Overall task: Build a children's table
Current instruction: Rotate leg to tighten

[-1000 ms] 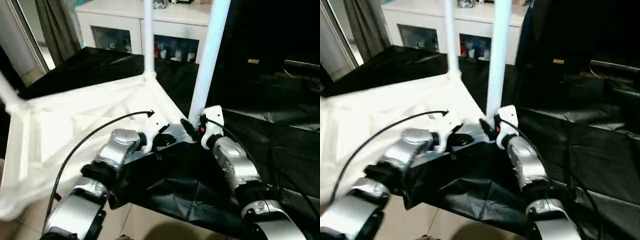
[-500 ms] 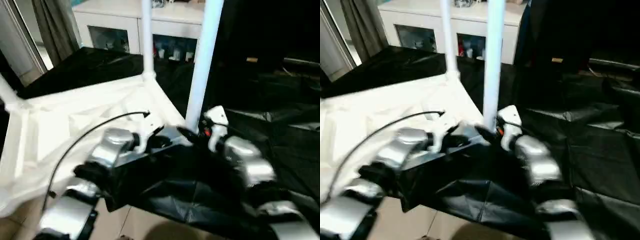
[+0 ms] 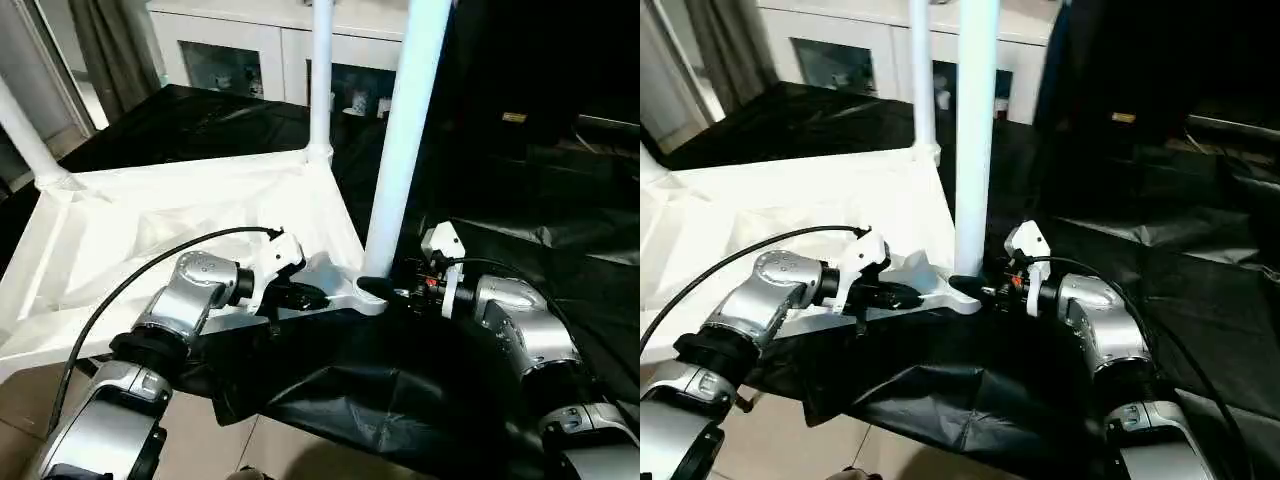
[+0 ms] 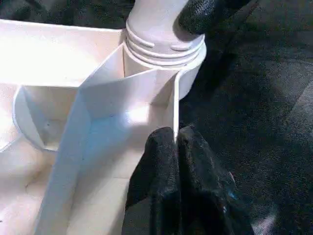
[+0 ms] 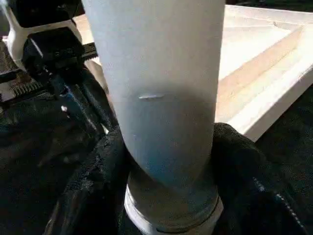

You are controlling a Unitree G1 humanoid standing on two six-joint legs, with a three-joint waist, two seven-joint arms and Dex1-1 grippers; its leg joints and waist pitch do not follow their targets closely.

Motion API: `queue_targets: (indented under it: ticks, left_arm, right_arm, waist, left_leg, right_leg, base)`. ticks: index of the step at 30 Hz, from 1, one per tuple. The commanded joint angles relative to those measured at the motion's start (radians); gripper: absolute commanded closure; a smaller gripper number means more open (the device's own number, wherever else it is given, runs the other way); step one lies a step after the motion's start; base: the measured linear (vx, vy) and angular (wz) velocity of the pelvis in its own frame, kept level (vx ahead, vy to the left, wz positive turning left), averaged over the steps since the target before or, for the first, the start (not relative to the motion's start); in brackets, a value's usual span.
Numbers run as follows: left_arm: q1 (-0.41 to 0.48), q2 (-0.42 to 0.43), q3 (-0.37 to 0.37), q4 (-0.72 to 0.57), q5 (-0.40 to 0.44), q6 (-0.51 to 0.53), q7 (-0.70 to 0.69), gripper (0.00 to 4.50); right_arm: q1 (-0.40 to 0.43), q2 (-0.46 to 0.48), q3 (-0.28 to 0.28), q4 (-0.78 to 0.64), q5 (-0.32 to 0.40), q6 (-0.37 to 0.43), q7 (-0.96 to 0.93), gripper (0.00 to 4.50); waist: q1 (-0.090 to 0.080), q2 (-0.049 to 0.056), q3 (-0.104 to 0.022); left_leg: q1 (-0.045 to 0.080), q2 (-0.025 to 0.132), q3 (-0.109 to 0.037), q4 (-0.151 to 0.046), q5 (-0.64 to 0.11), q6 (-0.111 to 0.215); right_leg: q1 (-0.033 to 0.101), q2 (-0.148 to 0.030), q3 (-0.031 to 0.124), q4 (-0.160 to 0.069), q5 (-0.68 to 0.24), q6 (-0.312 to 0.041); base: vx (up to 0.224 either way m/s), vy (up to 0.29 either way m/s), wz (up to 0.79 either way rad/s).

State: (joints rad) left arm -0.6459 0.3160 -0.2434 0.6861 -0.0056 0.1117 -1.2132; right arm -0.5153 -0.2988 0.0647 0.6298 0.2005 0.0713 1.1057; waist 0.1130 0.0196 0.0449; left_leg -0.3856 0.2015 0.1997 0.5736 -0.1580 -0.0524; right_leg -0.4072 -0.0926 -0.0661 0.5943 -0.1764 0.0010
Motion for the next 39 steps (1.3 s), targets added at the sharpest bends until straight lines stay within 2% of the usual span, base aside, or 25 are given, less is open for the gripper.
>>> queue_targets:
  ticks: [1,4,5,6,7,8,9,11,14,15,18,20,21,24,26,30,31,32,33,34,36,39]
  left_arm:
    - [0.000,-0.013,-0.012,-0.039,-0.017,0.012,-0.010,4.50]
    - [-0.007,-0.028,-0.009,-0.029,-0.011,0.017,0.023,4.50]
    - [-0.019,-0.043,-0.005,-0.009,0.000,0.012,0.063,4.50]
    - [-0.030,-0.056,-0.003,0.010,0.011,0.009,0.098,4.50]
    - [-0.037,-0.065,-0.002,0.023,0.019,0.007,0.121,4.50]
    - [-0.061,-0.097,0.007,0.062,0.030,0.006,0.190,4.50]
    - [-0.064,-0.103,0.009,0.068,0.031,0.007,0.202,4.50]
    - [-0.086,-0.145,0.021,0.097,0.037,0.013,0.279,4.50]
    - [-0.103,-0.217,0.022,0.125,0.053,0.019,0.393,4.50]
    - [-0.104,-0.251,0.021,0.134,0.054,0.022,0.437,4.50]
    - [-0.107,-0.278,0.022,0.148,0.055,0.019,0.472,4.50]
    - [-0.112,-0.291,0.022,0.164,0.060,0.004,0.482,4.50]
    - [-0.114,-0.290,0.022,0.167,0.059,0.001,0.480,4.50]
    - [-0.112,-0.272,0.019,0.161,0.056,-0.002,0.448,4.50]
    - [-0.100,-0.234,0.011,0.146,0.057,-0.008,0.376,4.50]
    - [-0.088,-0.195,0.004,0.132,0.056,-0.007,0.305,4.50]
    - [-0.077,-0.151,-0.012,0.109,0.054,-0.005,0.226,4.50]
    - [-0.073,-0.133,-0.019,0.101,0.054,-0.007,0.194,4.50]
    - [-0.068,-0.110,-0.027,0.090,0.052,-0.010,0.148,4.50]
    - [-0.062,-0.085,-0.034,0.077,0.049,-0.014,0.094,4.50]
    - [-0.055,-0.058,-0.041,0.061,0.043,-0.015,0.034,4.50]
    - [-0.042,-0.019,-0.047,0.021,0.020,0.010,-0.060,4.50]
  right_arm:
    - [0.012,0.017,0.024,-0.011,0.016,0.033,0.040,2.36]
    - [0.029,0.027,0.024,-0.023,0.014,0.036,0.021,2.38]
    - [0.034,0.042,0.021,-0.014,-0.005,0.033,-0.037,2.39]
    - [0.036,0.054,0.018,-0.002,-0.026,0.024,-0.093,2.39]
    - [0.037,0.060,0.016,0.008,-0.040,0.016,-0.129,2.40]
    - [0.032,0.089,0.007,0.049,-0.082,-0.003,-0.268,2.41]
    - [0.031,0.094,0.005,0.056,-0.088,-0.006,-0.293,2.42]
    - [0.029,0.128,-0.018,0.088,-0.100,-0.015,-0.407,2.46]
    - [0.025,0.195,-0.043,0.105,-0.102,-0.001,-0.541,2.47]
    - [0.015,0.235,-0.059,0.115,-0.103,0.005,-0.623,2.48]
    - [0.003,0.276,-0.069,0.124,-0.103,0.005,-0.688,2.49]
    - [-0.005,0.319,-0.068,0.112,-0.077,-0.037,-0.656,2.49]
    - [-0.007,0.325,-0.066,0.108,-0.069,-0.044,-0.640,1.93]
    - [-0.007,0.319,-0.055,0.093,-0.058,-0.044,-0.582,1.73]
    - [0.003,0.273,-0.031,0.058,-0.057,-0.022,-0.483,1.34]
    - [0.011,0.222,-0.006,0.031,-0.056,-0.003,-0.388,1.30]
    - [0.017,0.171,0.002,0.003,-0.040,0.015,-0.290,1.30]
    - [0.019,0.151,0.005,-0.006,-0.035,0.020,-0.250,1.30]
    - [0.018,0.124,0.007,-0.013,-0.027,0.027,-0.207,1.30]
    - [0.015,0.096,0.008,-0.016,-0.020,0.032,-0.163,1.30]
    - [0.013,0.067,0.007,-0.019,-0.016,0.035,-0.116,1.30]
    - [0.010,0.020,0.008,-0.023,-0.010,0.043,-0.042,1.30]
  waist:
    - [0.004,-0.008,-0.065]
    - [0.005,-0.008,-0.066]
    - [0.006,0.000,-0.066]
    - [0.001,-0.003,-0.063]
    - [0.001,-0.001,-0.064]
    - [-0.001,-0.002,-0.063]
    - [-0.004,-0.002,-0.059]
    - [-0.006,-0.002,-0.059]
    - [-0.012,-0.003,-0.055]
    - [-0.013,0.004,-0.054]
    - [-0.022,0.001,-0.050]
    - [-0.024,-0.001,-0.051]
    - [-0.024,-0.003,-0.052]
    - [-0.025,-0.001,-0.053]
    - [-0.025,-0.003,-0.055]
    - [-0.022,-0.007,-0.058]
    - [-0.020,-0.007,-0.061]
    - [-0.016,-0.007,-0.062]
    - [-0.016,-0.007,-0.062]
    - [-0.015,-0.004,-0.065]
    - [-0.011,0.000,-0.068]
    - [-0.005,0.002,-0.072]
  left_leg:
    - [0.021,0.035,-0.013,-0.061,-0.225,0.049]
    - [0.022,0.034,-0.013,-0.061,-0.221,0.047]
    - [0.021,0.034,-0.014,-0.060,-0.217,0.044]
    - [0.021,0.033,-0.013,-0.062,-0.232,0.037]
    - [0.024,0.031,-0.014,-0.062,-0.242,0.030]
    - [0.027,0.031,-0.015,-0.065,-0.263,0.018]
    - [0.030,0.028,-0.015,-0.067,-0.290,0.000]
    - [0.033,0.029,-0.019,-0.070,-0.314,-0.016]
    - [0.032,0.029,-0.021,-0.074,-0.348,-0.017]
    - [0.034,0.028,-0.022,-0.074,-0.360,-0.019]
    - [0.041,0.024,-0.026,-0.077,-0.422,-0.025]
    - [0.041,0.023,-0.028,-0.078,-0.432,-0.020]
    - [0.040,0.023,-0.028,-0.078,-0.429,-0.015]
    - [0.033,0.026,-0.030,-0.083,-0.406,-0.003]
    - [0.031,0.026,-0.028,-0.082,-0.390,0.003]
    - [0.025,0.026,-0.024,-0.079,-0.333,0.022]
    - [0.021,0.027,-0.024,-0.078,-0.298,0.027]
    - [0.018,0.027,-0.020,-0.071,-0.259,0.048]
    - [0.018,0.027,-0.020,-0.071,-0.259,0.048]
    - [0.017,0.029,-0.019,-0.068,-0.241,0.054]
    - [0.020,0.030,-0.014,-0.061,-0.211,0.064]
    - [0.023,0.033,-0.014,-0.058,-0.179,0.072]
  right_leg:
    - [0.049,-0.056,0.035,-0.057,-0.164,-0.251]
    - [0.049,-0.055,0.036,-0.055,-0.149,-0.253]
    - [0.048,-0.055,0.036,-0.054,-0.138,-0.253]
    - [0.046,-0.054,0.036,-0.059,-0.155,-0.248]
    - [0.046,-0.054,0.036,-0.060,-0.170,-0.244]
    - [0.044,-0.056,0.037,-0.066,-0.207,-0.235]
    - [0.040,-0.057,0.038,-0.074,-0.261,-0.222]
    - [0.042,-0.060,0.038,-0.079,-0.315,-0.202]
    - [0.039,-0.056,0.037,-0.086,-0.349,-0.182]
    - [0.039,-0.057,0.037,-0.088,-0.365,-0.178]
    - [0.033,-0.058,0.034,-0.104,-0.477,-0.142]
    - [0.032,-0.057,0.034,-0.108,-0.494,-0.128]
    - [0.032,-0.059,0.035,-0.109,-0.495,-0.125]
    - [0.038,-0.058,0.035,-0.104,-0.449,-0.132]
    - [0.041,-0.056,0.036,-0.100,-0.410,-0.144]
    - [0.048,-0.059,0.039,-0.090,-0.333,-0.169]
    - [0.054,-0.059,0.038,-0.083,-0.289,-0.181]
    - [0.056,-0.055,0.037,-0.074,-0.225,-0.199]
    - [0.056,-0.055,0.037,-0.074,-0.225,-0.199]
    - [0.057,-0.055,0.036,-0.069,-0.194,-0.214]
    - [0.055,-0.052,0.035,-0.059,-0.111,-0.251]
    - [0.057,-0.051,0.033,-0.048,-0.033,-0.281]
  base:
    - [0.000,0.000,0.00]
    - [0.000,0.000,0.00]
    - [0.000,0.000,0.00]
    - [0.000,0.000,0.00]
    - [0.000,0.000,0.00]
    - [0.000,0.000,0.00]
    - [0.000,0.000,0.00]
    - [0.000,0.000,0.00]
    - [0.000,0.000,0.00]
    - [0.000,0.000,0.00]
    - [0.000,0.000,0.00]
    - [0.000,0.000,0.00]
    - [0.000,0.000,0.00]
    - [0.000,0.000,0.00]
    - [0.000,0.000,0.00]
    - [0.000,0.000,0.00]
    - [0.000,0.000,0.00]
    - [0.000,0.000,0.00]
    - [0.000,0.000,0.00]
    - [0.000,0.000,0.00]
    - [0.000,0.000,0.00]
    - [0.000,0.000,0.00]
